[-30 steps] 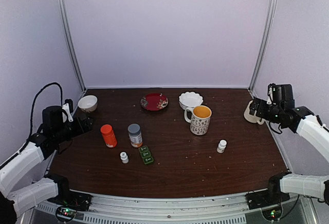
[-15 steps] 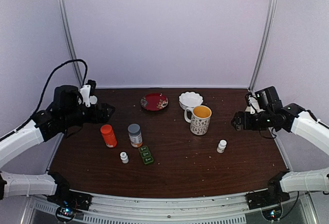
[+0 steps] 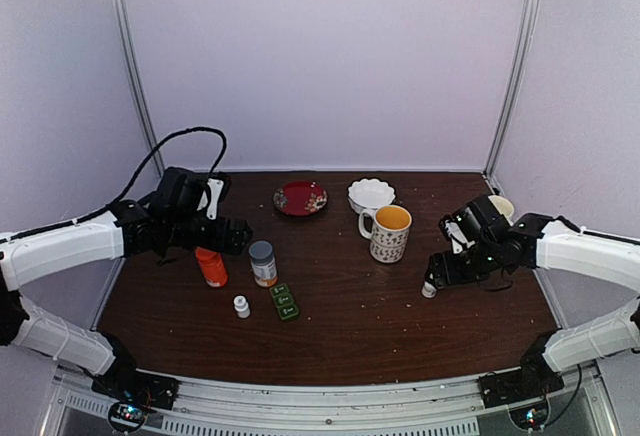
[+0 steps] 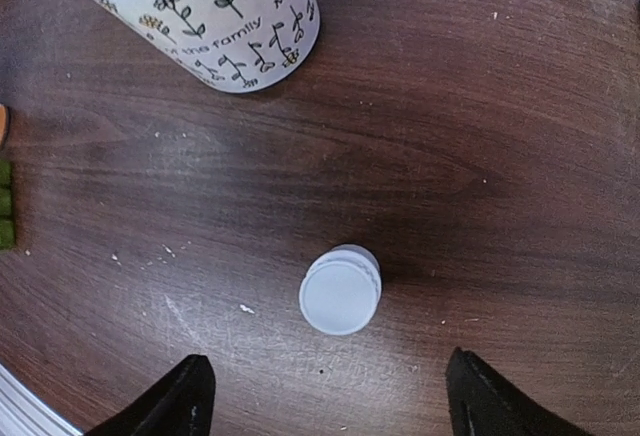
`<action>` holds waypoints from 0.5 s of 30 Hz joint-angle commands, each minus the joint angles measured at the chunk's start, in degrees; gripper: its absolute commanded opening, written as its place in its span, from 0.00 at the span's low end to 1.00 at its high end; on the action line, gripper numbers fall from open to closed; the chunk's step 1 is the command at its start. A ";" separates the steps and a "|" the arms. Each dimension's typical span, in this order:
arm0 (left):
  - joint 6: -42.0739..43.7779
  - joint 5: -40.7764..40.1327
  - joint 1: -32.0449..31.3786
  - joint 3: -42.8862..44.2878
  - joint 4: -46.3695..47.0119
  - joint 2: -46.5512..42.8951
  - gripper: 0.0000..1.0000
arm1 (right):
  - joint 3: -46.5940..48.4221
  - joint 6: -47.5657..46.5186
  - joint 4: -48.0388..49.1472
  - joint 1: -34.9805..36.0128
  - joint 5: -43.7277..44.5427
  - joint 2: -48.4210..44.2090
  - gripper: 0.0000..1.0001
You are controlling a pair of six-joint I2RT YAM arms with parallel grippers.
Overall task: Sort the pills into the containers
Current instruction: Move the pill bottle to the center of the board.
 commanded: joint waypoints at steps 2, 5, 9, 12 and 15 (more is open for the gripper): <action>3.34 -0.07 -3.32 2.54 2.41 4.31 0.98 | 1.77 -0.13 -0.62 1.34 2.49 4.63 0.75; 4.56 -2.07 -5.10 3.63 1.94 5.97 0.97 | 3.15 -0.43 -1.53 2.71 5.99 6.53 0.75; 5.92 -3.31 -6.55 5.37 0.87 8.10 0.97 | 4.50 -0.50 -1.92 4.19 7.94 7.97 0.76; 6.00 -3.48 -6.89 7.13 -0.32 10.19 0.98 | 5.01 -0.45 -1.66 4.75 8.49 8.45 0.77; 5.53 -4.00 -6.94 9.33 -2.60 13.14 0.98 | 5.19 -0.45 -1.50 5.05 8.93 8.61 0.78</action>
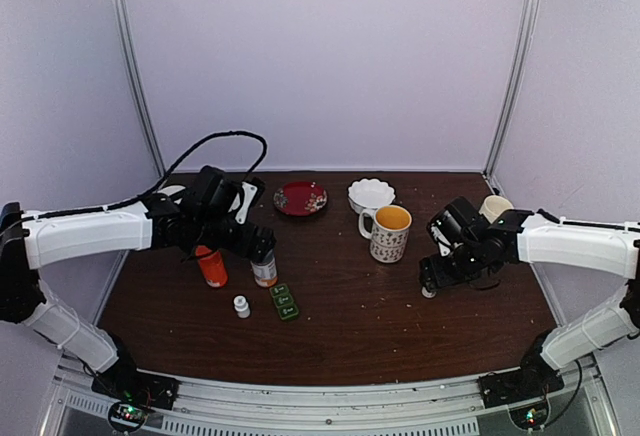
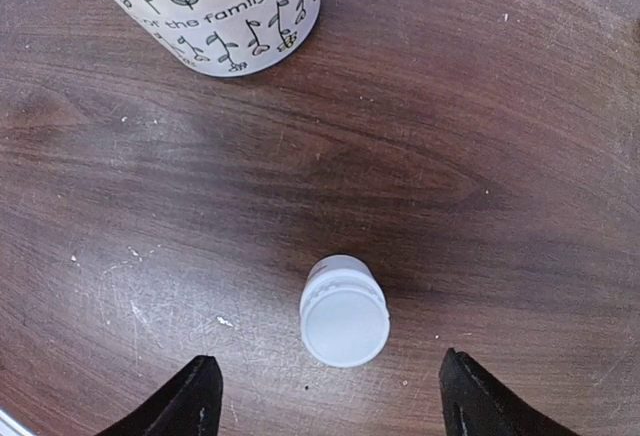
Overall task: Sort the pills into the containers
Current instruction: Move the pill bottle to the center of the board.
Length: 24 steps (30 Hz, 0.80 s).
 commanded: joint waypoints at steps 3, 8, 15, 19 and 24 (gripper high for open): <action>-0.04 -2.55 -0.20 5.73 -4.56 6.27 0.97 | 1.88 -0.08 -0.48 0.89 3.68 0.39 0.80; -0.83 -1.71 -0.20 8.11 -7.98 9.69 0.98 | 2.02 -0.08 -0.90 1.25 4.94 -0.24 0.82; -1.62 -0.72 -0.15 9.17 -11.01 12.19 0.79 | 2.49 0.10 -0.66 1.47 5.39 -0.28 0.82; -1.92 0.04 -0.20 10.55 -11.72 14.40 0.59 | 3.43 0.01 -1.10 1.67 5.60 -0.01 0.82; -2.70 -0.98 -0.13 12.88 -11.82 15.37 0.47 | 3.60 -0.08 -1.65 1.75 6.47 -0.35 0.82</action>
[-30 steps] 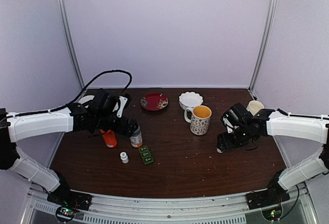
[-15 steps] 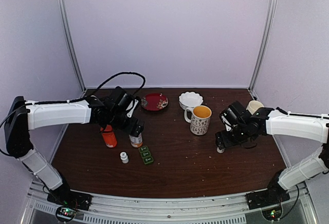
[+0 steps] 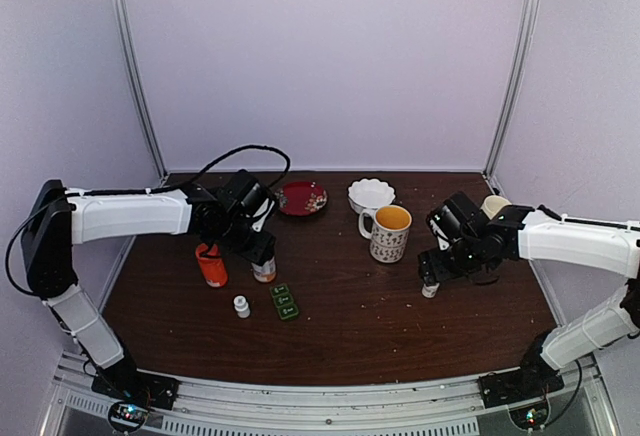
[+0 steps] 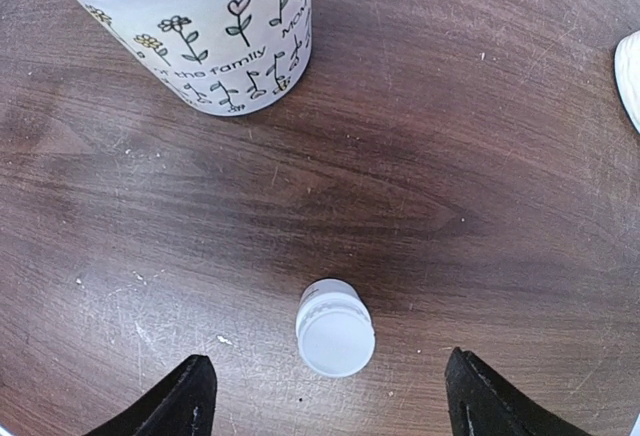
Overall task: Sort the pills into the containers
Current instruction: Move the pill bottle to the center of the board, then pick up the pill container from the center of the board.
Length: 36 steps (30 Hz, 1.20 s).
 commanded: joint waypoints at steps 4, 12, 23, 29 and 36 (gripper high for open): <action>-1.26 -2.14 1.06 8.52 -1.79 3.88 0.46 | 1.43 -0.07 -0.76 0.62 2.72 -0.06 0.82; 1.37 -3.49 4.36 21.13 -3.11 13.92 0.52 | 1.92 0.47 -0.92 1.31 2.60 -1.07 0.82; 0.77 -2.07 4.01 23.57 -7.35 13.58 0.97 | 9.24 2.96 2.19 9.68 -0.13 1.60 0.84; 0.83 -6.27 3.23 19.33 -4.75 2.02 0.98 | 18.54 3.89 5.42 18.33 -0.55 10.69 0.83; 0.07 -7.40 3.27 15.14 -4.01 -4.53 0.98 | 27.40 4.09 8.36 22.79 -2.41 21.41 0.82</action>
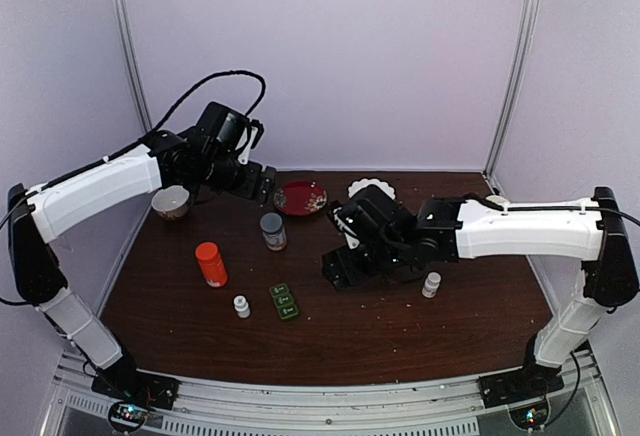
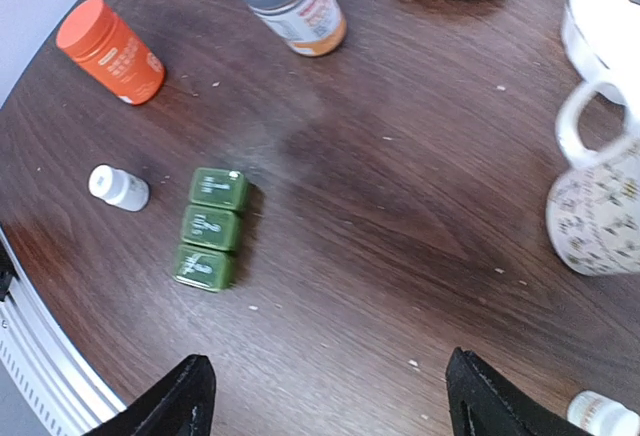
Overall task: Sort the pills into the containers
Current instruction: Pick up the pill container from the center of the board.
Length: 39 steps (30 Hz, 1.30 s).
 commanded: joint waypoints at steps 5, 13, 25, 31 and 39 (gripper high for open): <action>-1.97 -3.73 -0.08 -6.33 1.52 -4.52 0.98 | 11.75 0.42 1.06 4.07 -1.30 11.65 0.82; -1.78 -4.11 0.02 -10.38 2.49 -7.40 0.98 | 17.78 1.38 1.52 5.43 -2.74 19.40 0.82; -3.47 -6.78 0.63 -15.60 6.79 -11.09 0.97 | 26.24 2.64 -2.86 6.93 -2.67 29.13 0.81; -3.47 -9.53 0.63 -19.88 11.25 -16.05 0.97 | 26.99 4.70 -2.68 7.04 -1.99 31.99 0.79; -3.04 -9.83 0.63 -23.51 14.05 -19.66 0.97 | 28.30 4.34 -3.65 7.42 -0.66 35.72 0.75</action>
